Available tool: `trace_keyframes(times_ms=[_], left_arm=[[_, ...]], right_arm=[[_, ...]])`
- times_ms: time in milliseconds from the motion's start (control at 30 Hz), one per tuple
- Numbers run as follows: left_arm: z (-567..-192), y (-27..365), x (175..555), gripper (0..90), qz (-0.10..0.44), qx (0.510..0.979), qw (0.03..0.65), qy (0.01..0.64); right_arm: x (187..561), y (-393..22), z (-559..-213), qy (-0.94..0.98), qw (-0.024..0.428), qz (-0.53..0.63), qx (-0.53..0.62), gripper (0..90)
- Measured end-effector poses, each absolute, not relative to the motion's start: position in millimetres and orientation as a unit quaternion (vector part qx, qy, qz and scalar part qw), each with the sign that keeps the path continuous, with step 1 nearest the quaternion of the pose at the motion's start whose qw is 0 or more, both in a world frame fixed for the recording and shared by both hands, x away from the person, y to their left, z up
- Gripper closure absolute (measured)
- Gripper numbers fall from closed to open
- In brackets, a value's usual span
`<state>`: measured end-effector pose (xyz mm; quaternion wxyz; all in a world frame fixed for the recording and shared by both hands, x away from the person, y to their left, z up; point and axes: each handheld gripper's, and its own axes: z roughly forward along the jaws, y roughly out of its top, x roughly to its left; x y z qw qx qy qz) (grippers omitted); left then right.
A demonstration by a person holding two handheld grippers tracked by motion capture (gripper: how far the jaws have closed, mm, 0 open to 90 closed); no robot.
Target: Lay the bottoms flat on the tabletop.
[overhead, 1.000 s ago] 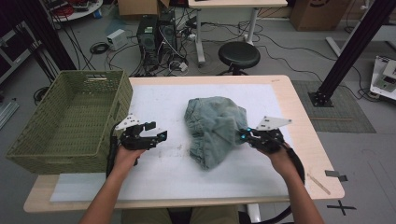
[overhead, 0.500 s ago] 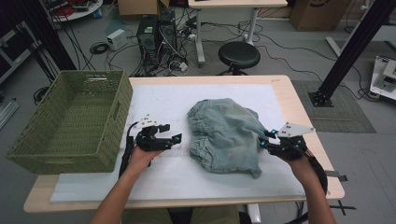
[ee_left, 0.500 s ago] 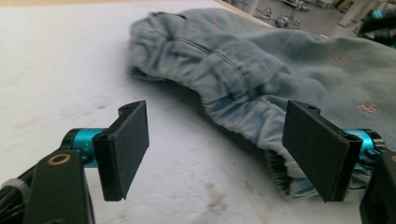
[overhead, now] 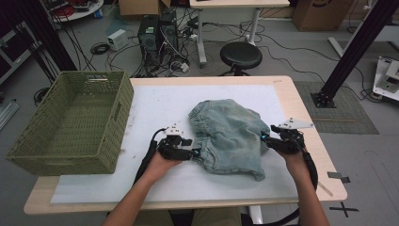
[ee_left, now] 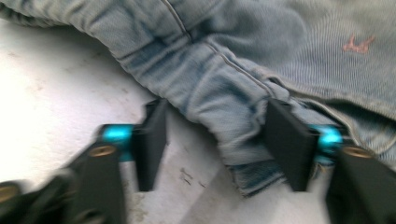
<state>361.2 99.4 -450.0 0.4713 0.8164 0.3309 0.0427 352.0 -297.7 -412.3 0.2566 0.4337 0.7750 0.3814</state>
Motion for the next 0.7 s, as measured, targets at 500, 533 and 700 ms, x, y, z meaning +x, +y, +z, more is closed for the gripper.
trace_keyframes(times_ms=[500, 533, 700], left_arm=[[-438, 116, 358, 85.3, 0.096, 0.795, 0.475, 0.366], [-436, 124, 359, 85.3, 0.105, 0.790, 0.475, 0.373], [-425, 160, 366, 85.5, 0.154, 0.756, 0.475, 0.424]], right_arm=[[351, -298, -416, 0.773, 0.251, 0.388, 0.435, 49.5], [350, -298, -416, 0.773, 0.250, 0.388, 0.436, 49.5], [350, -298, -416, 0.775, 0.253, 0.385, 0.432, 52.0]])
